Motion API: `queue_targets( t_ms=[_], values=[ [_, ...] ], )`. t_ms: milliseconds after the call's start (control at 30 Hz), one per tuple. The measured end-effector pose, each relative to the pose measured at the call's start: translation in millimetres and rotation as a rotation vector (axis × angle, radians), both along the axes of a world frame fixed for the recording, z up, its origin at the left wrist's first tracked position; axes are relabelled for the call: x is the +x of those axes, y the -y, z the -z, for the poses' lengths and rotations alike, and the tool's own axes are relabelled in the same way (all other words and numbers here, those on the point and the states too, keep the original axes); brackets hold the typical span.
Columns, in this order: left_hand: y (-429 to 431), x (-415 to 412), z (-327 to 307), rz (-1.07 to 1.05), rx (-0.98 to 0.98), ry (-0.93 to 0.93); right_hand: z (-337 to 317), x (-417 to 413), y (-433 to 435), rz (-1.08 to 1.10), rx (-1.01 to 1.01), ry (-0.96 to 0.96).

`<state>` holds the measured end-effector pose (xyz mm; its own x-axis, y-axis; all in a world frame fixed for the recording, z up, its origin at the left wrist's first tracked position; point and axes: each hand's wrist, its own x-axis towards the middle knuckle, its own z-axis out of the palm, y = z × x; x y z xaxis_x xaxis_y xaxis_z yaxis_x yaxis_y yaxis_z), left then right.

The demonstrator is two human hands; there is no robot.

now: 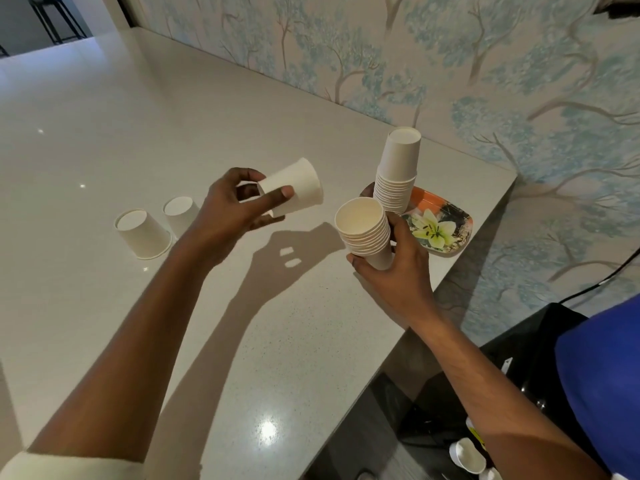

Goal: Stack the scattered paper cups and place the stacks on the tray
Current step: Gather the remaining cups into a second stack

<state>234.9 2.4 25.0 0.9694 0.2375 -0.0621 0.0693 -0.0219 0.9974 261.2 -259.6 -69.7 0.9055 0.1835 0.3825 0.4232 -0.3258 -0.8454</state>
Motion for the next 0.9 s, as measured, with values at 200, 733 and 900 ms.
queue_targets(
  t_ms=[200, 733, 900],
  values=[
    [10.8, -9.7, 12.6, 0.128, 0.079, -0.055, -2.3, -5.8, -4.2, -0.015, 0.058, -0.013],
    [20.4, -15.2, 21.7, 0.485, 0.785, 0.07, -9.2, -20.5, -12.0, -0.086, 0.051, 0.002],
    [15.5, -17.4, 21.9, 0.257, 0.644, 0.12, -8.6, -17.7, -6.4, -0.058, 0.046, 0.008]
  ],
)
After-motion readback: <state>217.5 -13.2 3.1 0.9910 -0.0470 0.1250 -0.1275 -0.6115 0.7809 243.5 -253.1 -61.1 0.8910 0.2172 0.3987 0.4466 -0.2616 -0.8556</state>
